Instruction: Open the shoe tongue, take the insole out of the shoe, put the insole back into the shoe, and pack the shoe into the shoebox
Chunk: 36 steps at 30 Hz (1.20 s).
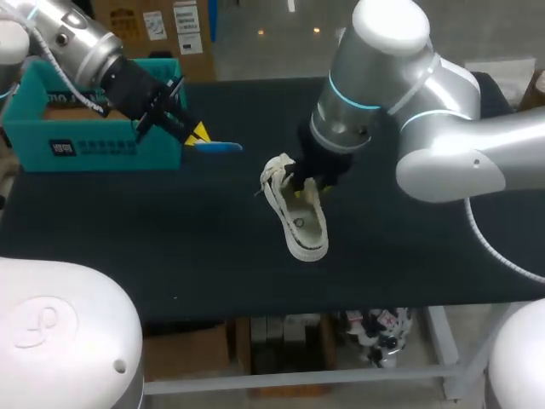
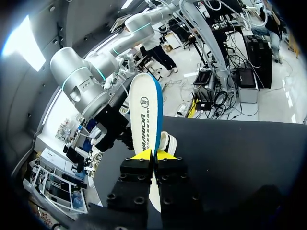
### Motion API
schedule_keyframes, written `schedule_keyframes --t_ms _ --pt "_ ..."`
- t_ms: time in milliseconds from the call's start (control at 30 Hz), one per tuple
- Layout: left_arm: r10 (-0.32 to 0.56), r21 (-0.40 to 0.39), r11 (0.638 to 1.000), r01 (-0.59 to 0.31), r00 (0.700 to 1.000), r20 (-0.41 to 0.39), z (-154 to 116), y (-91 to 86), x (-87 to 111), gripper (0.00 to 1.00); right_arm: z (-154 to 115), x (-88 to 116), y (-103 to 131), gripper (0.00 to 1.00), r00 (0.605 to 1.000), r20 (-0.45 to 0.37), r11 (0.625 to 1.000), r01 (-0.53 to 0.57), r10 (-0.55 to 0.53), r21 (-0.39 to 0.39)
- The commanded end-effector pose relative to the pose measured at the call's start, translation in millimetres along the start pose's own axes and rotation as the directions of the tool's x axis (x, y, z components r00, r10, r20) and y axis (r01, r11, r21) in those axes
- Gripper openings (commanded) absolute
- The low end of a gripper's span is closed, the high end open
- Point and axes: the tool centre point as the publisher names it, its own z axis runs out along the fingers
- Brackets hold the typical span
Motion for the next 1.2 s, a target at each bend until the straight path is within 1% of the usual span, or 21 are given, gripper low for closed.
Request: schedule_keyframes --t_ms 33,133,167,200,267,400,467,667,700,733,767,800,833,867,900,933,1000,1033,1100,1167,1200 --pt "0.016 -0.019 1.0 -0.016 1.0 0.012 2 -15.8 8.0 0.0 -29 1 -13 1.0 0.998 0.01 0.996 -0.066 0.067 -0.064" --pt "0.026 -0.016 1.0 -0.026 0.999 0.018 4 -25.5 14.6 0.0 -52 2 -16 1.0 0.995 -0.004 0.985 -0.103 0.103 -0.135" --pt "0.029 -0.011 1.0 -0.029 0.999 0.018 5 -28.2 17.0 0.0 -59 6 -12 1.0 0.999 0.002 0.987 -0.046 0.047 -0.157" --pt "0.028 -0.007 1.0 -0.028 0.999 0.018 6 -30.7 19.0 0.0 -67 13 -6 1.0 0.996 0.085 0.986 0.046 -0.033 -0.161" --pt "0.027 0.017 1.0 -0.027 1.0 0.003 7 -34.1 22.4 0.0 -67 13 -6 1.0 0.996 0.085 0.986 0.046 -0.033 -0.161" --pt "0.019 0.009 1.0 -0.019 1.0 -0.013 12 -40.8 31.4 0.0 -67 13 -6 1.0 0.996 0.085 0.986 0.046 -0.033 -0.161" --pt "0.021 0.031 0.999 -0.02 1.0 -0.022 14 -44.6 35.0 0.0 -67 13 -6 1.0 0.996 0.085 0.986 0.046 -0.033 -0.161" --pt "0.033 0.014 0.999 -0.033 0.999 -0.013 30 -61.6 46.9 0.0 -67 13 -6 1.0 0.996 0.085 0.986 0.046 -0.033 -0.161" --pt "0.033 0.012 0.999 -0.033 0.999 -0.013 32 -64.2 47.6 0.0 -66 14 -1 1.0 0.997 0.07 0.991 0.04 -0.031 -0.13" --pt "0.04 0.004 0.999 -0.04 0.999 -0.008 35 -67.0 48.8 0.0 -65 13 5 1.0 0.995 0.089 0.994 -0.041 0.05 -0.103" --pt "0.046 0.0 0.999 -0.046 0.999 -0.005 37 -70.0 50.2 0.0 -65 11 11 1.0 0.992 0.091 0.993 -0.08 0.088 -0.082" --pt "0.056 -0.005 0.998 -0.056 0.998 0.002 38 -72.6 51.3 0.0 -65 12 14 1.0 0.993 0.071 0.994 -0.09 0.094 -0.056" --pt "0.066 -0.013 0.998 -0.066 0.998 0.012 40 -75.2 52.7 0.0 -66 10 18 1.0 0.982 0.045 0.983 -0.179 0.181 -0.047" --pt "0.076 -0.017 0.997 -0.076 0.997 0.017 42 -77.3 54.0 0.0 -68 9 21 1.0 0.973 0.008 0.973 -0.229 0.23 -0.032" --pt "0.084 -0.017 0.996 -0.084 0.996 0.019 43 -78.5 54.7 0.0 -69 8 23 1.0 0.967 -0.001 0.967 -0.253 0.253 -0.02" --pt "0.092 -0.029 0.995 -0.091 0.995 0.026 46 -80.6 55.4 0.0 -71 4 25 1.0 0.93 -0.059 0.932 -0.363 0.362 0.007" --pt "0.12 -0.049 0.992 -0.118 0.992 0.038 50 -83.0 56.9 0.0 -73 -3 26 1.0 0.865 -0.103 0.871 -0.489 0.491 0.044" --pt "0.128 -0.056 0.99 -0.126 0.991 0.044 51 -84.2 57.1 0.0 -74 -8 25 1.0 0.807 -0.167 0.824 -0.558 0.566 0.095" --pt "0.17 -0.074 0.983 -0.166 0.984 0.061 55 -84.8 57.8 0.0 -75 -13 25 1.0 0.737 -0.266 0.78 -0.611 0.622 0.133" --pt "0.241 -0.093 0.968 -0.235 0.968 0.066 59 -84.4 55.8 0.0 -78 -10 24 1.0 0.687 -0.406 0.79 -0.584 0.603 0.184" --pt "0.248 -0.114 0.965 -0.238 0.965 0.082 63 -83.9 54.3 0.0 -82 -5 24 1.0 0.672 -0.468 0.808 -0.555 0.575 0.195"
